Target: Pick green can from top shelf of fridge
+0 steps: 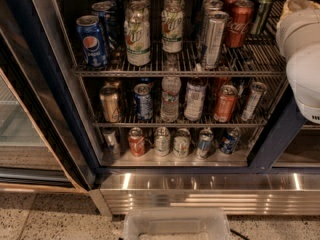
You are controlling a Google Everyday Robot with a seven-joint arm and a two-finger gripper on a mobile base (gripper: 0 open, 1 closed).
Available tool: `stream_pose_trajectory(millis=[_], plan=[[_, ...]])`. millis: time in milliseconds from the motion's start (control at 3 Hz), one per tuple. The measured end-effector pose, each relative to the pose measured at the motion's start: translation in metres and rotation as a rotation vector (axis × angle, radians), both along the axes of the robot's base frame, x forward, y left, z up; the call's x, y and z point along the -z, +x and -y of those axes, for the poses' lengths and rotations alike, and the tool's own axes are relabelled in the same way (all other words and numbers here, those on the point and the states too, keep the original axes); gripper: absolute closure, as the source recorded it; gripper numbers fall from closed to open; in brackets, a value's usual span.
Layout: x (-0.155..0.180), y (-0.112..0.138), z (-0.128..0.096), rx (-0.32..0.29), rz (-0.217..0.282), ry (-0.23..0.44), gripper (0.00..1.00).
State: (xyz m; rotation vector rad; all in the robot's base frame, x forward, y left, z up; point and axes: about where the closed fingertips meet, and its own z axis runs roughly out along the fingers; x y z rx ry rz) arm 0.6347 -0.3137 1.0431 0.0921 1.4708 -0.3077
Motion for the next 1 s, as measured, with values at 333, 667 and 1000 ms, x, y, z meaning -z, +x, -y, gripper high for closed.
stream_pose_trajectory(millis=[333,667,1000], plan=[[0.0321,0.0078,-0.0002,-0.011,-0.083,-0.026,1.0],[0.032,0.0078,-0.0003,-0.011,-0.083,-0.026,0.92],[0.032,0.0078,-0.0003,-0.011,-0.083,-0.026,1.0]])
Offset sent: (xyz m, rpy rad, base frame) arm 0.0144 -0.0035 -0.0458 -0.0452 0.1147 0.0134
